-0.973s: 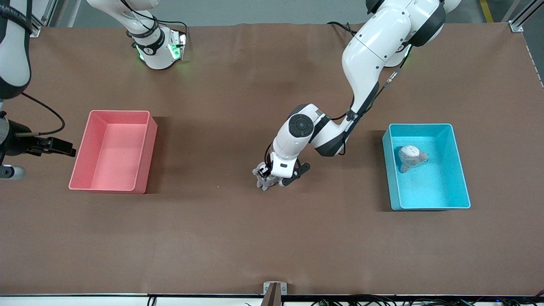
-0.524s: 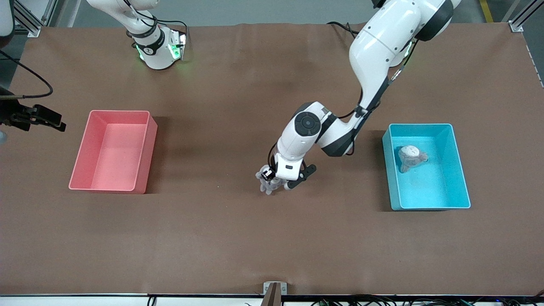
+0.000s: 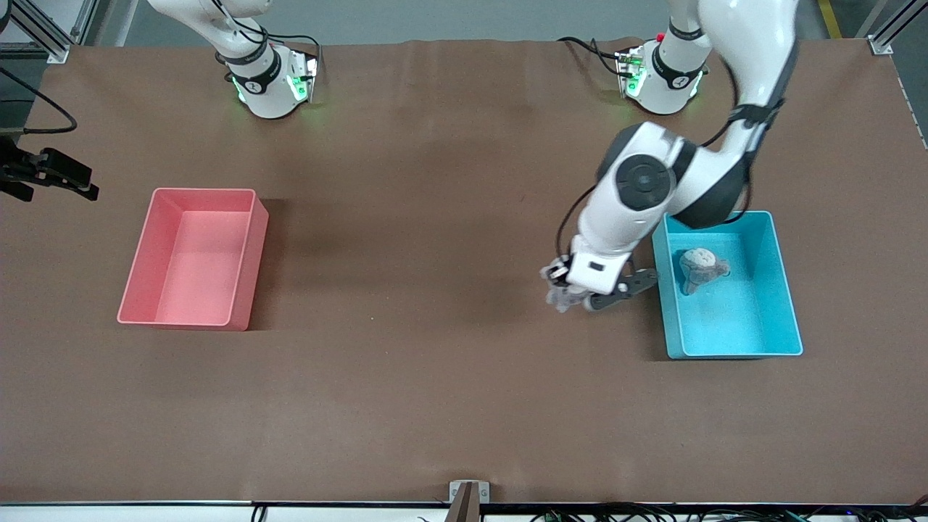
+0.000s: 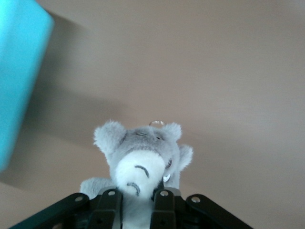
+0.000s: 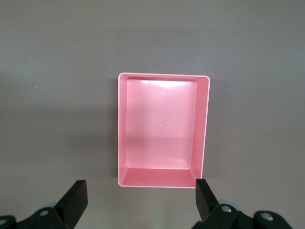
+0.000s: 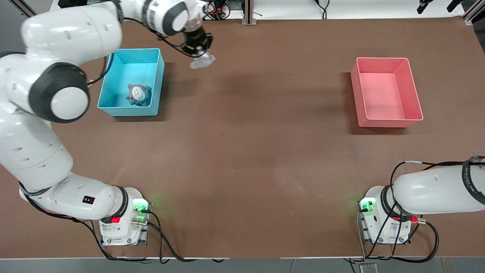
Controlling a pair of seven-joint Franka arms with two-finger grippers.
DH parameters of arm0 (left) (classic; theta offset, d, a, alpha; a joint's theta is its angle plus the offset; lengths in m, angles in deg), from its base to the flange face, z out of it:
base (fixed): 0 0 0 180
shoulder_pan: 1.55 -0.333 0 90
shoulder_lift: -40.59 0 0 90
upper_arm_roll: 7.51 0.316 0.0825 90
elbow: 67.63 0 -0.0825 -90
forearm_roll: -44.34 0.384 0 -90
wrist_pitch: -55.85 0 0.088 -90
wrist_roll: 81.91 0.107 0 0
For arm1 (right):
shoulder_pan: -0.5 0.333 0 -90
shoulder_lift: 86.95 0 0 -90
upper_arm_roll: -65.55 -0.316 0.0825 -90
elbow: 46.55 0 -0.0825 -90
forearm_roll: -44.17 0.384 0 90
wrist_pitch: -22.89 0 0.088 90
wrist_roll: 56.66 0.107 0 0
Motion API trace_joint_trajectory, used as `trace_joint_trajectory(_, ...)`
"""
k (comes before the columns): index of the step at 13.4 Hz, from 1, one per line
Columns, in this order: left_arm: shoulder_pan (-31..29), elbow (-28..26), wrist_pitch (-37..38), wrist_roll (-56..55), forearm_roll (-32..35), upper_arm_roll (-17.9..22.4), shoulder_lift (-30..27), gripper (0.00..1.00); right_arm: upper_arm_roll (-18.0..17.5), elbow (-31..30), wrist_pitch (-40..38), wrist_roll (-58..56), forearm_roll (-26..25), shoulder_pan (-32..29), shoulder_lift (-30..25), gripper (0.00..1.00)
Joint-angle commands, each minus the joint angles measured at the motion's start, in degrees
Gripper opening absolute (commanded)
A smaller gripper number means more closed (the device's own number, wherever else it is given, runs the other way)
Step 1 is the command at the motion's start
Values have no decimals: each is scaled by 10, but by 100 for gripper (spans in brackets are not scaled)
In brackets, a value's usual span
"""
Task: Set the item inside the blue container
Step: 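Carry the keyring plush into the blue tray with the left gripper and release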
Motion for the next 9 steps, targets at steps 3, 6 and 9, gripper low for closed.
trace_joint_trajectory(3, -191, -114, -3, 319, 4, -6, -91, 22, -5, -25, 8, -8, -2, 5, -31, 100)
trace_joint_trajectory(6, -273, -106, -10, 448, 7, -4, -56, 22, -5, -29, 10, -10, -1, 5, -30, 100)
trace_joint_trajectory(9, -289, -62, -13, 463, 75, -2, 7, 22, -5, -46, 8, -10, 0, 5, -33, 100)
